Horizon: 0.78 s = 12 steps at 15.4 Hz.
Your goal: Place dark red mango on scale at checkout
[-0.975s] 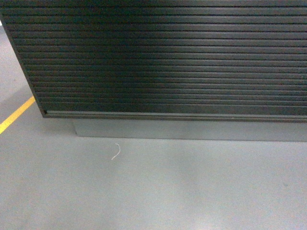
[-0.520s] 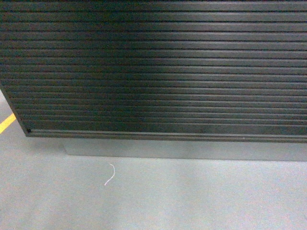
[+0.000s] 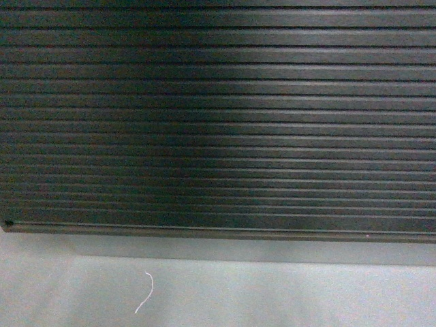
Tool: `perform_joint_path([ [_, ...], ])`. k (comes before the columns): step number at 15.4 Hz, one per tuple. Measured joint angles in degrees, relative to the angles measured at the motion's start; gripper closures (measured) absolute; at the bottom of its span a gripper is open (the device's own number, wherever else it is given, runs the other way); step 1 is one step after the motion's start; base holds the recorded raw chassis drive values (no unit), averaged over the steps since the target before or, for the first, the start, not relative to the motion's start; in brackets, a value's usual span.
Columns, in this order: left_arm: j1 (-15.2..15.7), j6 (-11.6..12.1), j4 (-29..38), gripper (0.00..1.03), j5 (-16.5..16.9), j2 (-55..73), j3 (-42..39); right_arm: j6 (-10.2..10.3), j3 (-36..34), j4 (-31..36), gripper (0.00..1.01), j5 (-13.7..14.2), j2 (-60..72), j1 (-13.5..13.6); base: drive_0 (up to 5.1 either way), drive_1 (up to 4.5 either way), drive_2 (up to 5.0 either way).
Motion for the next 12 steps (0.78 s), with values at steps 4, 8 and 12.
perform_joint_path([
  [4,0.00,0.00,0.17,0.05,-0.02,0.00,0.00,0.00,0.00,0.02,0.03,0.00,0.00,0.00,0.0,3.96,-4.0],
  [8,0.00,0.00,0.07,0.05,0.02,0.00,0.00,0.00,0.00,-0.02,0.03,0.00,0.00,0.00,0.0,3.96,-4.0],
  [12,0.00,0.00,-0.04,0.05,0.00,0.00,0.00,0.00,0.00,-0.04,0.03,0.00,0.00,0.00,0.0,3.96,-4.0],
])
